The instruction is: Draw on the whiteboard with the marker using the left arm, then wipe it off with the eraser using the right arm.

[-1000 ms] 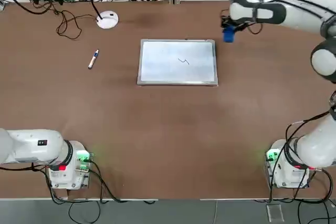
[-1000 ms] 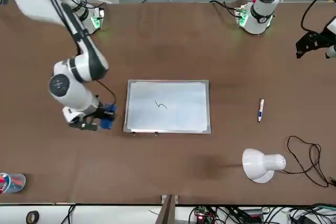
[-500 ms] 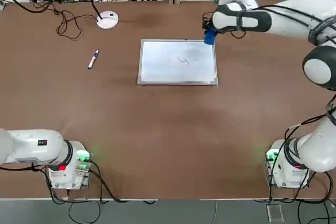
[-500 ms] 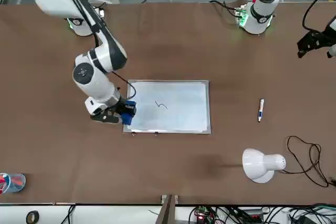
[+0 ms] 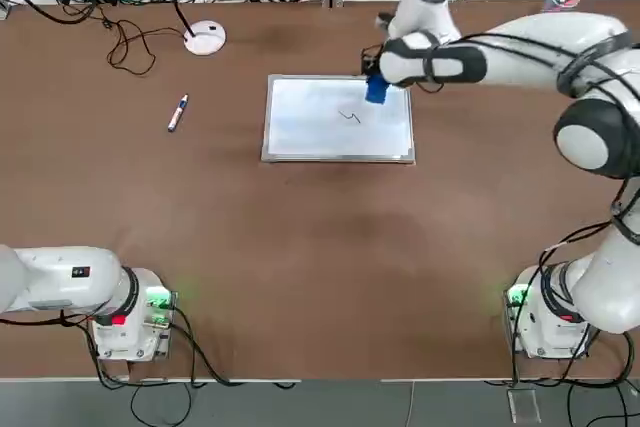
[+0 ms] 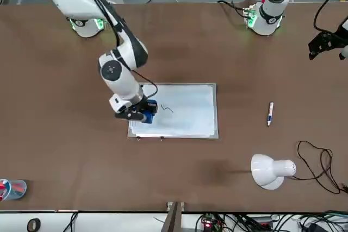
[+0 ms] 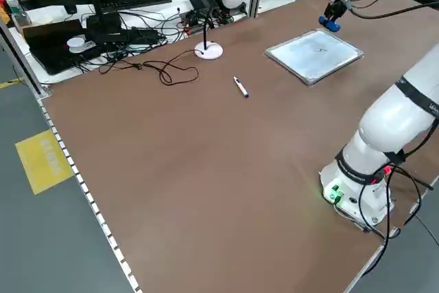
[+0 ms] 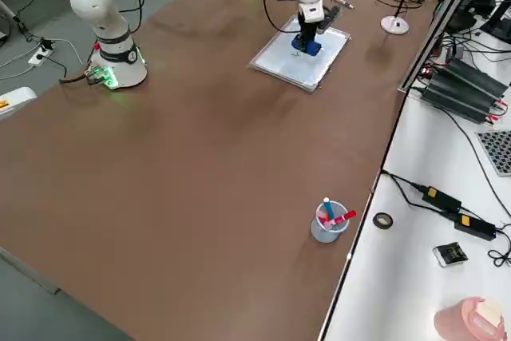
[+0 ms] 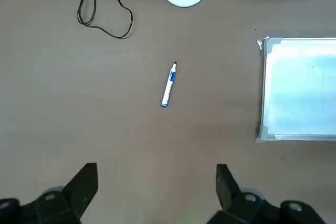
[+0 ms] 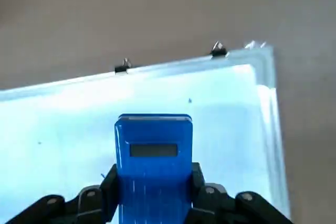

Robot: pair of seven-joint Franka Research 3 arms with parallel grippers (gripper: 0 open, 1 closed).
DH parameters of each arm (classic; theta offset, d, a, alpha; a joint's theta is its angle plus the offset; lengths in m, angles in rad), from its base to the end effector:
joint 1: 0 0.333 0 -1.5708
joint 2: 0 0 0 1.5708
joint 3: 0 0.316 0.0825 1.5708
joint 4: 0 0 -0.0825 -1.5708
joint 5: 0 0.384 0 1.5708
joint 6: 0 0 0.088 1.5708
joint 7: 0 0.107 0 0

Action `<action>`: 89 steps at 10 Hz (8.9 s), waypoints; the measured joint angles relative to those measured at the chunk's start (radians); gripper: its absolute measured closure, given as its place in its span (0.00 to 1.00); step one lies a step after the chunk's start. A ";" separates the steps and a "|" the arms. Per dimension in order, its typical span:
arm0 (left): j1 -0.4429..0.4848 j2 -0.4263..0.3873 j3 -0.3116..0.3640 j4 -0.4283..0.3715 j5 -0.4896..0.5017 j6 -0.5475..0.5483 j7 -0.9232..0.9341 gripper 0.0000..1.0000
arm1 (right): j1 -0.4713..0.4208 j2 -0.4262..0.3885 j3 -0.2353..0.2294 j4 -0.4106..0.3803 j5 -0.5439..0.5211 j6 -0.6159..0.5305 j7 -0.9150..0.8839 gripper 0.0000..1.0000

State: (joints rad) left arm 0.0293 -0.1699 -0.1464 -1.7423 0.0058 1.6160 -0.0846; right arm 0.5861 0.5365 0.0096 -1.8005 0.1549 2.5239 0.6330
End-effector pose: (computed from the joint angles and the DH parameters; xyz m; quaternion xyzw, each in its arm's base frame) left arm 0.5010 -0.0648 0.6362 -0.9995 0.0155 -0.0223 0.0131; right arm 0.5579 0.3757 0.2668 -0.9912 0.0780 -0.0455 0.0968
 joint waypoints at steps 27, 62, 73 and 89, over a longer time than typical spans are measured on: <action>0.020 0.000 0.001 0.005 0.000 0.002 0.001 0.00 | 0.258 0.176 -0.070 0.071 -0.001 0.179 0.261 0.44; 0.021 -0.007 0.000 0.003 0.000 0.002 0.001 0.00 | 0.186 0.134 -0.088 -0.074 0.001 0.379 0.145 0.44; 0.022 -0.007 0.000 0.003 0.000 0.002 0.001 0.00 | 0.302 0.177 -0.108 0.003 0.003 0.363 0.325 0.44; 0.021 -0.007 -0.001 0.002 0.000 0.001 0.001 0.00 | -0.187 -0.188 -0.118 0.005 -0.007 -0.357 -0.540 0.44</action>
State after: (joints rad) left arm 0.0503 -0.1770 -0.1469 -1.7401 0.0058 1.6169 -0.0835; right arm 0.3989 0.3483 -0.1080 -1.7958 0.1481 2.1674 0.0926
